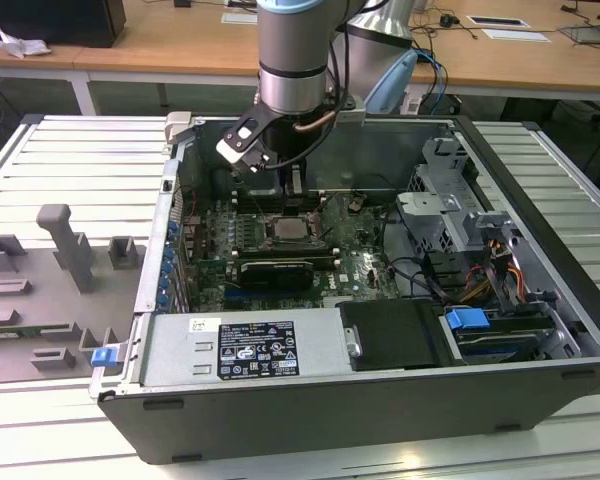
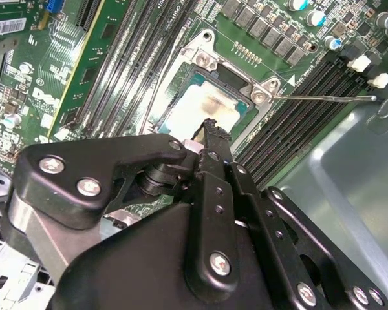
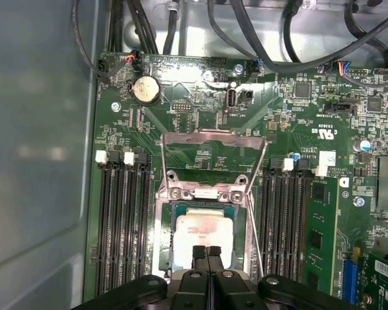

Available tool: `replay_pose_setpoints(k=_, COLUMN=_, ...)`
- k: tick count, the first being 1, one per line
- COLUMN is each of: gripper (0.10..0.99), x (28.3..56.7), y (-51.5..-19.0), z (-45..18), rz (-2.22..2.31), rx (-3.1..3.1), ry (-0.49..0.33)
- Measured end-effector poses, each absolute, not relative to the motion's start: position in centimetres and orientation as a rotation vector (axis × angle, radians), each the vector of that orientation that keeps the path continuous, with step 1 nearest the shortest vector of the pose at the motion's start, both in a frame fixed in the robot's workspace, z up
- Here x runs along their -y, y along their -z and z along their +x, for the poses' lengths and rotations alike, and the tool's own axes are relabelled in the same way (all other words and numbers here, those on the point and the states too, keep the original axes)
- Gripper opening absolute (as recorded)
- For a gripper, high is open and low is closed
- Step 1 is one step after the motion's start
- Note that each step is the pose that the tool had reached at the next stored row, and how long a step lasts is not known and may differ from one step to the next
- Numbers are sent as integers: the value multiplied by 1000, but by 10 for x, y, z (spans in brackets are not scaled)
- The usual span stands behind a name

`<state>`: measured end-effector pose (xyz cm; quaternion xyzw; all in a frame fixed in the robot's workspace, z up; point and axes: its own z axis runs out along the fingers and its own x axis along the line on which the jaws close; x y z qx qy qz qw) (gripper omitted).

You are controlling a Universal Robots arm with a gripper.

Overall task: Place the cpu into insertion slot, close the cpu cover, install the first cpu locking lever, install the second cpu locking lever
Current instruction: 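Close the cpu cover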

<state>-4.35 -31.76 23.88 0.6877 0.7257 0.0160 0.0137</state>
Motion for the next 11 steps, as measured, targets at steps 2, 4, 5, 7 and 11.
replay_pose_setpoints(k=2, gripper=106, x=318, y=-239, z=-44, rz=2142, rx=-2260, ry=-50)
replay_pose_setpoints(k=4, gripper=106, x=318, y=-240, z=-44, rz=2142, rx=-2260, ry=-50)
replay_pose_setpoints(k=5, gripper=106, x=318, y=-241, z=-44, rz=2142, rx=-2260, ry=-50)
replay_pose_setpoints(k=7, gripper=106, x=318, y=-241, z=-44, rz=2142, rx=-2260, ry=-50)
replay_pose_setpoints(k=11, gripper=106, x=318, y=-243, z=-44, rz=2142, rx=-2260, ry=-50)
